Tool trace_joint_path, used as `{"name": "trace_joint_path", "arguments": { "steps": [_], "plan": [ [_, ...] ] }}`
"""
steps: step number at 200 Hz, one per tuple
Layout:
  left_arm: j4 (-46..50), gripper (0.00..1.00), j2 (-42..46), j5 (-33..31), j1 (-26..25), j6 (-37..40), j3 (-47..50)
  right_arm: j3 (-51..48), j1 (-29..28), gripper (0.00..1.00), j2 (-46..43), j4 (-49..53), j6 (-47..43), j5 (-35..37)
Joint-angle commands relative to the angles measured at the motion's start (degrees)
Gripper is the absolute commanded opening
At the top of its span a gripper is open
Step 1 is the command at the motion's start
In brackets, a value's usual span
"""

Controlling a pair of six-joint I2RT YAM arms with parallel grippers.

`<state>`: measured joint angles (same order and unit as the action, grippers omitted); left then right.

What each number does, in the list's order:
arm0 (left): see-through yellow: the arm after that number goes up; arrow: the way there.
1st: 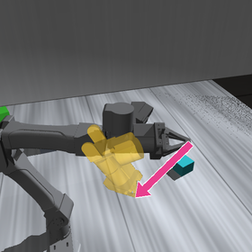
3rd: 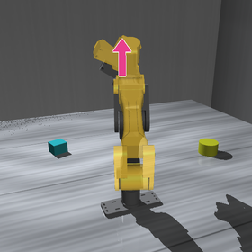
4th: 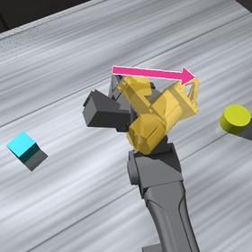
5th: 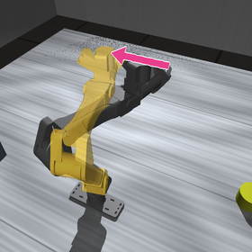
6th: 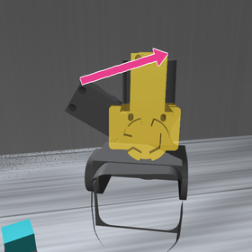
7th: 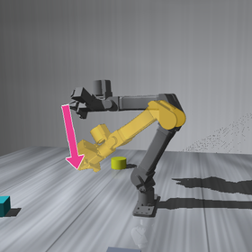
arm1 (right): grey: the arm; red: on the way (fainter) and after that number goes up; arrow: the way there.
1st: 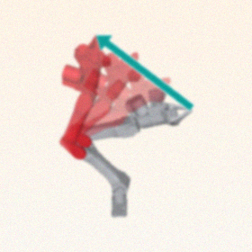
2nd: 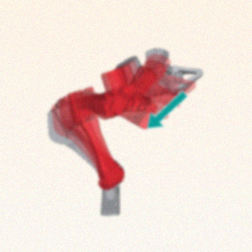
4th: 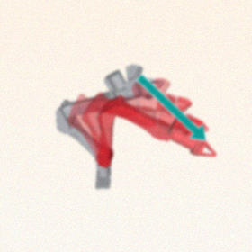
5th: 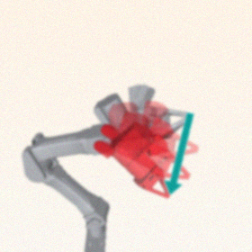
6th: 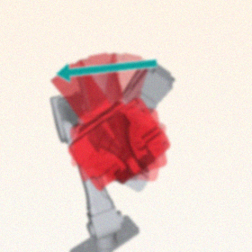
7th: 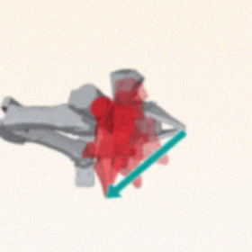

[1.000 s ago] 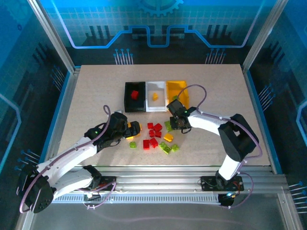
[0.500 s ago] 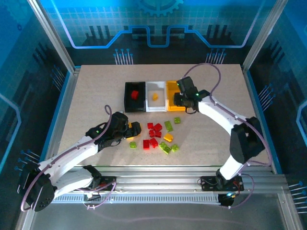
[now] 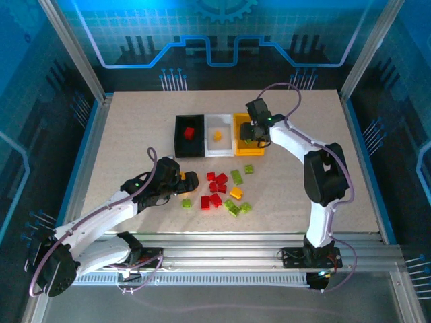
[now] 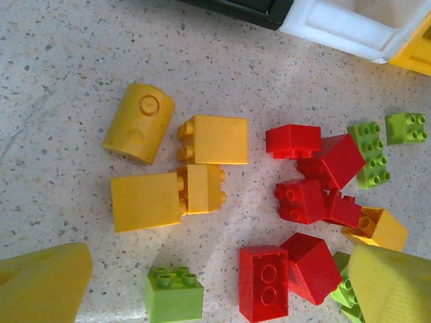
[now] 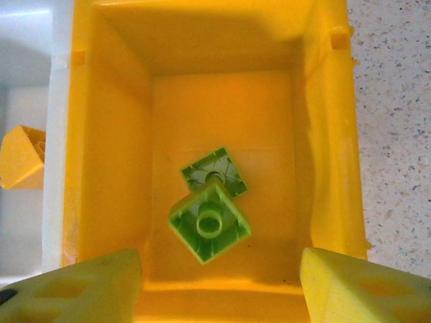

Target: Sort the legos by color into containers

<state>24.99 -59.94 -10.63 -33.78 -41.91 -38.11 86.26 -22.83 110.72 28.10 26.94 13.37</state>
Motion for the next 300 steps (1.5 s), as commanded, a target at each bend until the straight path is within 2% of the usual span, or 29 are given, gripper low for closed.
{"name": "trace_joint_path", "arguments": {
  "steps": [1, 61, 84, 116, 168, 229, 256, 279, 300],
  "plan": [
    [-0.09, 0.99, 0.09, 0.96, 0.47, 0.60, -1.92, -1.70, -0.26, 0.66, -5.33, 0.79, -0.21, -0.69],
    [-1.47, 0.99, -0.01, 1.23, 0.56, 1.04, -1.37, -20.47, -4.70, 0.69, -18.00, -1.74, 0.83, -1.40],
    [-2.23, 0.99, -0.60, 1.82, 0.71, 0.87, -0.95, -23.87, -6.74, 0.72, -16.57, -3.52, 0.41, -2.17],
    [-2.46, 0.99, -0.98, 2.28, 0.73, 0.51, -0.50, -22.25, -6.97, 0.71, -10.75, -4.68, 0.03, -1.99],
    [-2.65, 0.99, 0.00, 2.37, 0.73, 0.12, 0.75, -19.55, -8.06, 0.62, -4.09, -3.00, -0.80, 1.19],
    [-3.04, 0.99, -0.26, 2.33, 0.79, 0.10, 1.02, -20.50, -8.37, 0.34, -4.15, -3.51, -0.81, 2.21],
    [-3.02, 0.99, -0.24, 2.38, 0.78, 0.24, 0.93, -21.95, -8.62, 0.31, -9.01, -4.45, -1.28, 2.42],
    [-2.78, 0.99, -0.17, 2.11, 0.82, 0.41, 0.86, -22.33, -8.59, 0.32, -14.95, -4.44, -1.68, 2.38],
    [-2.59, 0.99, -0.22, 1.78, 0.79, 0.47, 0.68, -19.47, -7.92, 0.33, -16.70, -3.50, -2.42, 2.81]
  ]
}}
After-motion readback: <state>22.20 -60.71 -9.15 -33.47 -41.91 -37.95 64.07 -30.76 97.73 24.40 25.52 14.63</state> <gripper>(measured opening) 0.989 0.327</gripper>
